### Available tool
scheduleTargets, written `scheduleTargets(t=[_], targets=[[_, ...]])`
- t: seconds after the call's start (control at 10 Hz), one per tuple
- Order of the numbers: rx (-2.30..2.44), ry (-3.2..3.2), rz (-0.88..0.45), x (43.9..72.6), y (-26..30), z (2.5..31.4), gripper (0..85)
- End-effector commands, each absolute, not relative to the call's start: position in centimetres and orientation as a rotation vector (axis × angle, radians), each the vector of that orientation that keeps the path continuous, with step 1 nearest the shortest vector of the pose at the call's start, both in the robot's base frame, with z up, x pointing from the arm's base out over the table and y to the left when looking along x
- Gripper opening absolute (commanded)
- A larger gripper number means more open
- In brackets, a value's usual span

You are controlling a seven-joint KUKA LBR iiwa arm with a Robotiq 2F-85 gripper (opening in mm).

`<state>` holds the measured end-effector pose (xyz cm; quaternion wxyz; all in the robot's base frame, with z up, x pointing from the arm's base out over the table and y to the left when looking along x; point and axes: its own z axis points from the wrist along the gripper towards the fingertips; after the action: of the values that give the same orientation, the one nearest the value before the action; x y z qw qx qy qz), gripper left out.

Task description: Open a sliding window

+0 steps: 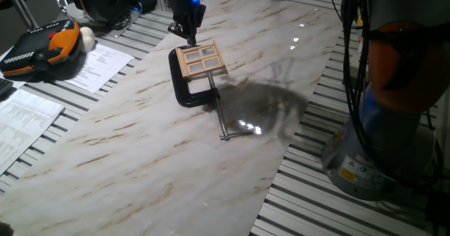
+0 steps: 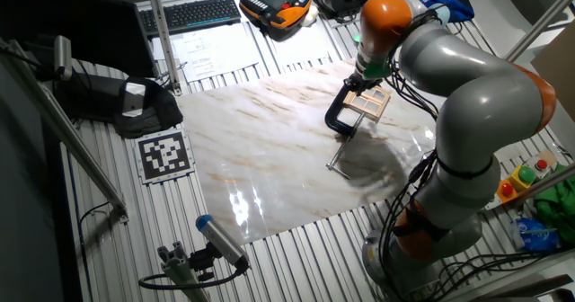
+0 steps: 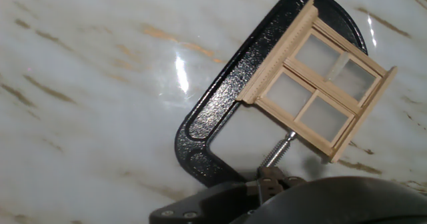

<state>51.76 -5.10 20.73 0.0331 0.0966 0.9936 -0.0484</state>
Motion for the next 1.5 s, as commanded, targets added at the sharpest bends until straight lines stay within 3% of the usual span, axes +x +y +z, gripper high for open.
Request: scheduleTargets(t=[0.0,0.3,1.4], targets=[[0.317,3.053,-0.155,51.6,-5.5,20.4,0.0],[0.403,3.058,-0.086,51.7,-6.9,19.1,0.0],[0.685,3.025,-0.089,50.7,-12.6,14.2,0.0]])
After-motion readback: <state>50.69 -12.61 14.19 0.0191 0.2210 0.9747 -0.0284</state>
